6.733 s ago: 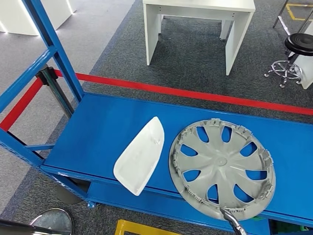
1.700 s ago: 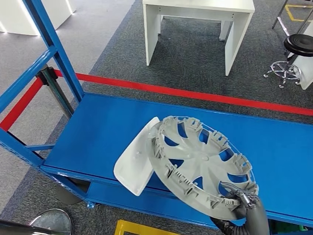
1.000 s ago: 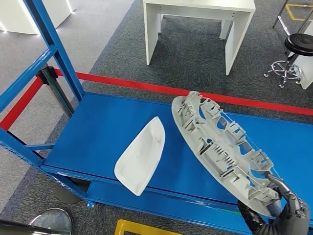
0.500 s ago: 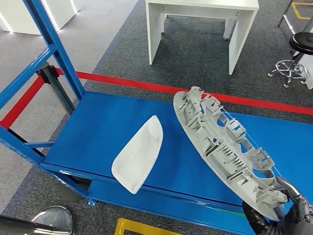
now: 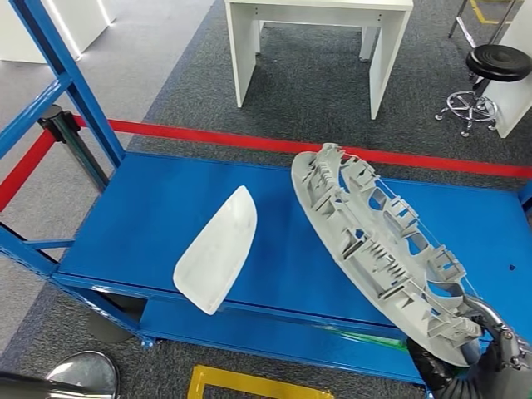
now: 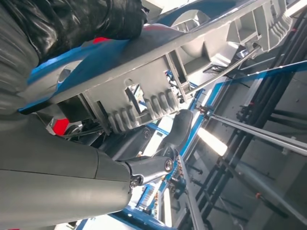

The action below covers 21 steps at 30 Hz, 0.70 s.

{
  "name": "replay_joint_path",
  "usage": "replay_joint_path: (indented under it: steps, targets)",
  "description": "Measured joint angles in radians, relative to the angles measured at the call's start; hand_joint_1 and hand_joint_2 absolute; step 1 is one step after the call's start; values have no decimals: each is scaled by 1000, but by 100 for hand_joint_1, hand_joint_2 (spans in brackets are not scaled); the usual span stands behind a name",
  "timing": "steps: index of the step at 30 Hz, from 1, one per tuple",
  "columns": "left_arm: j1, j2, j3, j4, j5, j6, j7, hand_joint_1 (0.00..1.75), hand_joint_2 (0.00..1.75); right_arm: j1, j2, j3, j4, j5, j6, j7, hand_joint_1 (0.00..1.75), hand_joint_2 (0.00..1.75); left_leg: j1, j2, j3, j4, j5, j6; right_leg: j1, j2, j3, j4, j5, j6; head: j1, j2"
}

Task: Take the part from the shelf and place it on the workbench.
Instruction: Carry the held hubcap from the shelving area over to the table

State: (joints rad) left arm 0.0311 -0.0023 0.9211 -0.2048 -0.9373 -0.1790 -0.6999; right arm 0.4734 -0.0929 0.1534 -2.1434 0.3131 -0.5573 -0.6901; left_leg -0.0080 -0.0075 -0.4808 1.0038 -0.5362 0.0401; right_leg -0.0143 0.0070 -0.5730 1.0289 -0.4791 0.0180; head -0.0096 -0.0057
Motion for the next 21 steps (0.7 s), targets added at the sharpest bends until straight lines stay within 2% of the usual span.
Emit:
replay_joint_path:
  steps: [2,3,4,5,6,7,8,9,10,11,12,13,14,17,18,19,21]
  targets:
    - [1,1,0,0,0,0,0,0,0,2,0,0,0,-1,0,0,175,175,-1,4,-6,-14,15,3,-4,2,-5,-2,6,14,-2,0]
    - [0,0,1,0,0,0,0,0,0,3,0,0,-1,-1,0,0,175,175,1,6,-9,-22,24,6,-4,1,-12,7,-7,19,0,0]
    - [0,0,1,0,0,0,0,0,0,2,0,0,-2,-1,0,0,175,175,3,10,-14,-29,33,9,-3,1,-24,34,-33,23,4,0]
    - [-1,-2,1,0,0,0,0,0,0,2,0,0,-2,-1,0,0,175,175,5,13,-20,-32,41,11,-3,0,-43,81,-72,27,8,0]
    - [-1,-3,1,0,0,0,0,0,0,1,0,1,-2,-1,0,0,131,175,4,15,-30,-31,47,14,-3,-1,-65,143,-114,31,12,0]
    - [-1,-3,1,0,0,0,0,0,0,1,0,1,-2,-1,-1,0,131,175,3,17,-39,-28,52,15,-4,-1,-84,207,-146,34,15,0]
    - [-1,-4,1,0,0,0,0,0,0,2,0,1,-2,0,-1,0,131,175,2,20,-49,-24,57,15,-4,-1,-92,251,-162,37,16,0]
    - [0,-5,1,0,0,-1,0,0,0,3,0,1,-2,1,-2,2,131,175,1,21,-59,-20,61,15,-4,-2,-84,260,-158,39,16,0]
    - [0,-5,1,0,0,-1,0,0,0,4,0,0,-2,5,0,6,175,175,1,22,-68,-14,63,13,-4,-2,-56,229,-137,39,17,0]
    - [-1,-6,1,0,0,-2,0,0,0,5,0,0,-2,15,6,12,175,175,1,23,-76,-8,66,11,-4,-4,-10,162,-108,38,17,0]
    - [-1,-7,2,-1,0,-2,0,0,0,4,-2,1,-2,29,16,19,175,175,1,23,-82,-2,68,8,-4,-6,39,86,-92,35,17,0]
    - [-1,-8,2,-1,1,-4,0,0,0,5,-6,3,-2,43,27,23,175,175,-1,23,-88,4,70,4,-2,-8,77,26,-79,30,17,0]
    - [-1,-8,4,-2,2,-5,0,0,0,5,-10,6,-2,54,36,22,175,175,-2,23,-92,8,74,-1,0,-9,99,-13,-74,24,16,0]
    - [0,-8,7,-7,8,-12,0,0,0,8,-22,16,-3,52,42,9,175,175,-2,22,-100,13,85,-19,2,-9,87,-27,-66,5,16,0]
    - [0,-8,7,-8,9,-13,0,0,0,8,-24,19,-3,48,41,6,175,175,-1,21,-105,20,75,-25,0,-10,80,-30,-59,-4,16,0]
    - [0,-8,7,-9,9,-14,0,0,0,8,-25,21,-3,46,41,5,175,175,0,19,-113,41,51,-32,-3,-11,74,-33,-51,-13,13,0]
    - [1,-7,8,-11,9,-15,0,0,0,7,-25,24,-3,44,41,4,175,175,5,16,-146,147,-37,-46,-4,-13,59,-34,-35,-24,5,0]
